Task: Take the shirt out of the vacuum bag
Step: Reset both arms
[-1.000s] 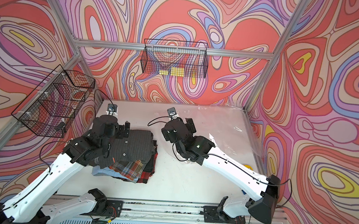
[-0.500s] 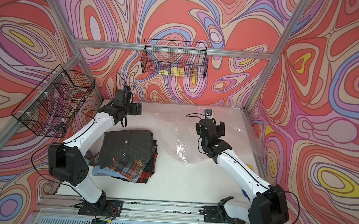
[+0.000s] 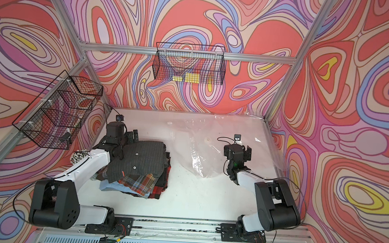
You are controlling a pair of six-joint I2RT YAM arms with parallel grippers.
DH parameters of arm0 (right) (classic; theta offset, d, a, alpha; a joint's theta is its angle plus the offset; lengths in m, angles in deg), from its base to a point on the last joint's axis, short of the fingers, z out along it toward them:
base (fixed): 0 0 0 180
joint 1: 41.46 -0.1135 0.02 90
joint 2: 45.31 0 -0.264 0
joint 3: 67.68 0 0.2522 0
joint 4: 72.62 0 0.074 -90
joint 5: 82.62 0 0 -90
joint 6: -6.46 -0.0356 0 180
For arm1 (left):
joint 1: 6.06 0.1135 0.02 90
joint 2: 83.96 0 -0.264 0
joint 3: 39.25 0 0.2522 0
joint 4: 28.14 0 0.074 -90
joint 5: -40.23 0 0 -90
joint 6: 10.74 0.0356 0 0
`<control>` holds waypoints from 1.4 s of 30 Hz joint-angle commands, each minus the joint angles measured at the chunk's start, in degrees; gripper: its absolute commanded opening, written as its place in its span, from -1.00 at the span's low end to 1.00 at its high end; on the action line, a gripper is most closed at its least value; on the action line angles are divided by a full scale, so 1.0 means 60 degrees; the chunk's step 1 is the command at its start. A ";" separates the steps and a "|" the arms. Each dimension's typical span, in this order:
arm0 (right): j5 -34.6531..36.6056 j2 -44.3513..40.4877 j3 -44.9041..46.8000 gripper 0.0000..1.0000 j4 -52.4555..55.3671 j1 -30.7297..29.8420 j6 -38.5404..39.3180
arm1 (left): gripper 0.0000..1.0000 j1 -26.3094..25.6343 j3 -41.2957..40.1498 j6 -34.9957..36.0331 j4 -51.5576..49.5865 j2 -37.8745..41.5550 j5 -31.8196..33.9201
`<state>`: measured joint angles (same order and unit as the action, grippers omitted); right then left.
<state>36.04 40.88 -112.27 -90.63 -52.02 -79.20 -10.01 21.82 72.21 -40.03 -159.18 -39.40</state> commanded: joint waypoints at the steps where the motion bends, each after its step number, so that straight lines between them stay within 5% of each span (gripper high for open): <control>1: 0.0123 0.0629 0.0180 0.97 -0.1978 0.0069 -0.0339 | 0.98 0.0101 -0.0751 0.0838 0.1386 0.0350 -0.0645; 4: -0.0215 0.0939 0.0442 0.97 -0.2746 0.0183 -0.0351 | 0.98 0.0157 -0.1713 0.0757 0.2259 0.0672 0.0017; 8: -0.0328 0.1432 0.0655 0.97 -0.3732 0.0367 -0.0662 | 0.98 0.0507 -0.2667 0.0646 0.4256 0.0428 -0.0668; 24: -0.1105 0.1400 0.0821 0.97 -0.3933 0.0675 -0.0710 | 0.98 0.0833 -0.2820 0.0266 0.8264 -0.2327 -0.1932; 28: -0.1149 0.1396 0.0940 0.97 -0.4129 0.0677 -0.0752 | 0.98 0.0848 -0.4098 0.0070 1.1292 -0.3322 -0.1725; 31: -0.1227 0.1356 0.1126 0.97 -0.4452 0.0669 -0.0717 | 0.99 0.0844 -0.3509 0.0158 0.9613 -0.2965 -0.1576; 37: -0.1994 0.1423 0.1362 0.97 -0.4893 0.0736 -0.0587 | 0.98 0.0950 -0.3252 0.0185 0.9379 -0.3076 -0.1830; 42: -0.2309 0.1842 0.1475 0.97 -0.5265 0.0795 -0.0540 | 0.98 0.0950 -0.3748 -0.1306 0.7791 -0.1118 -0.0925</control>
<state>24.13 51.35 -103.92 -121.91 -47.50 -82.59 -4.65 -0.48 69.48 13.52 -171.09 -47.14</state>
